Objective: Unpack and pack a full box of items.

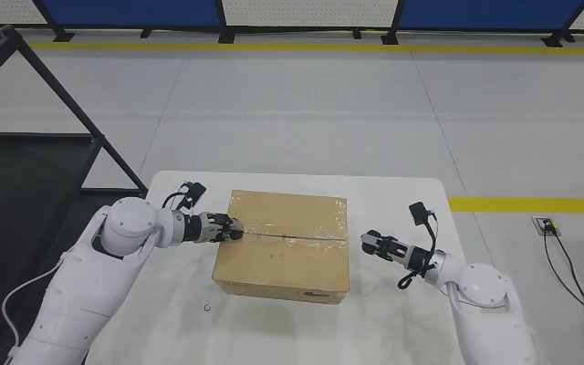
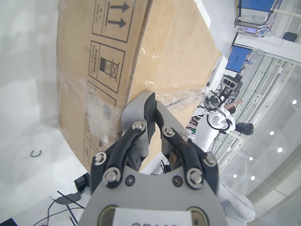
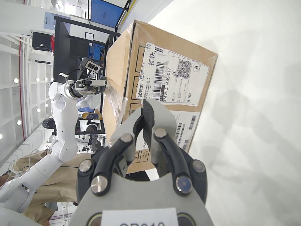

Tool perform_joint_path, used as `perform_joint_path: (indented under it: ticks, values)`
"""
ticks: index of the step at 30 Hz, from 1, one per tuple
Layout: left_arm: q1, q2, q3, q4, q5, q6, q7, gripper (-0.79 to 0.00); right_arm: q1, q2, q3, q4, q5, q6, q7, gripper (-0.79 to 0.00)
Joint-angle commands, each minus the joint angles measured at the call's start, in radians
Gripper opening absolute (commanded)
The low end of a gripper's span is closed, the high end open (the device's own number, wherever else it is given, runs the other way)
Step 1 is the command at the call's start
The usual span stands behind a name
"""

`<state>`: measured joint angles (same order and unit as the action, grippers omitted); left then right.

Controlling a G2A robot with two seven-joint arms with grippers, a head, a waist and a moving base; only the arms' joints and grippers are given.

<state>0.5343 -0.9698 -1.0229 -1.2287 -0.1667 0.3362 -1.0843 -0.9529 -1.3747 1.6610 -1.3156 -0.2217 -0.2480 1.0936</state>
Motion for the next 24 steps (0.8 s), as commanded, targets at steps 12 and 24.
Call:
perform_joint_path:
  ticks: [12,24]
  values:
    - [0.033,0.013,-0.085,-0.058,-0.073,-0.043,0.034,-0.785,-0.086,0.009,0.014,-0.232,0.134,0.161,-0.235,0.0]
    - [0.205,0.064,-0.393,-0.12,-0.257,-0.099,0.145,-0.785,-0.163,0.007,-0.051,-0.486,0.093,0.286,-0.312,0.0]
